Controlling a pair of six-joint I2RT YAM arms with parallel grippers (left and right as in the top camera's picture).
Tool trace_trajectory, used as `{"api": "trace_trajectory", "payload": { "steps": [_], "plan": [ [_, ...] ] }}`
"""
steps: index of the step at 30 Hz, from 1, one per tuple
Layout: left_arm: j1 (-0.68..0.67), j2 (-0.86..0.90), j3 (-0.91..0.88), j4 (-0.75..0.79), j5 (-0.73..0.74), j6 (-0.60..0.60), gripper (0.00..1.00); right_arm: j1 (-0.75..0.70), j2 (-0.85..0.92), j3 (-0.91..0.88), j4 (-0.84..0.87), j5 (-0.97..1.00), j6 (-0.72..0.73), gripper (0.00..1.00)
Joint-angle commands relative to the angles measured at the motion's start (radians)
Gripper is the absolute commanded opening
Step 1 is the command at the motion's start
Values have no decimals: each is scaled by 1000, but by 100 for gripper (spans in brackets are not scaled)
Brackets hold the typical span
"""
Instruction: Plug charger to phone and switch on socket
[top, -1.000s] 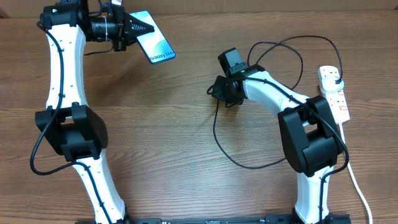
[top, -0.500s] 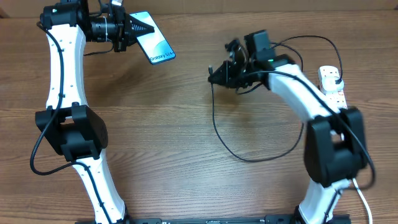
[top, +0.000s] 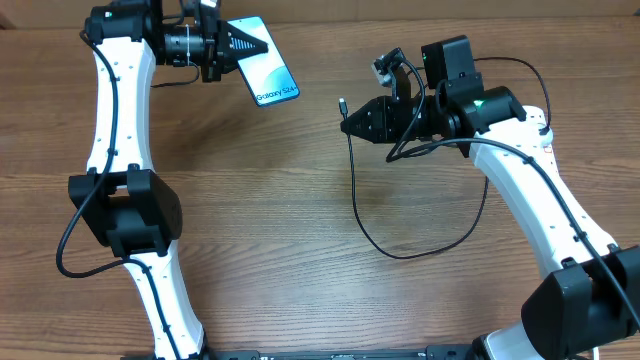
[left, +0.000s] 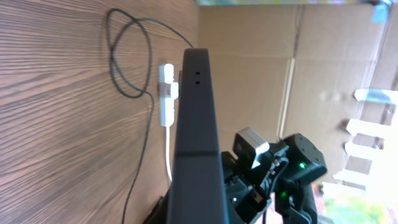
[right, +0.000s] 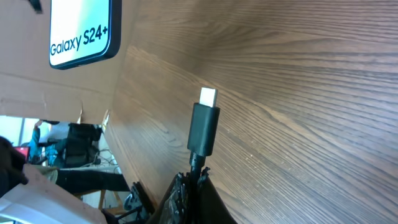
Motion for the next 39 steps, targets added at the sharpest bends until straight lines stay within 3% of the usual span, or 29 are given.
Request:
{"api": "trace_trajectory", "payload": {
  "steps": [1,14,22,34,39],
  "plan": [
    [-3,-6,20,5,108,50,4,35,-33,5,19,-64,-20,4],
    [-15,-6,20,5,156,63,4,115,-33,5,133,-178,-8,4],
    [-23,-6,21,10,234,51,4,115,-33,5,221,-190,92,4],
    [-27,-6,21,13,220,5,4,115,-33,5,242,-185,116,4],
    [-27,-6,21,16,142,-46,5,115,-33,5,238,-178,97,4]
  ]
}}
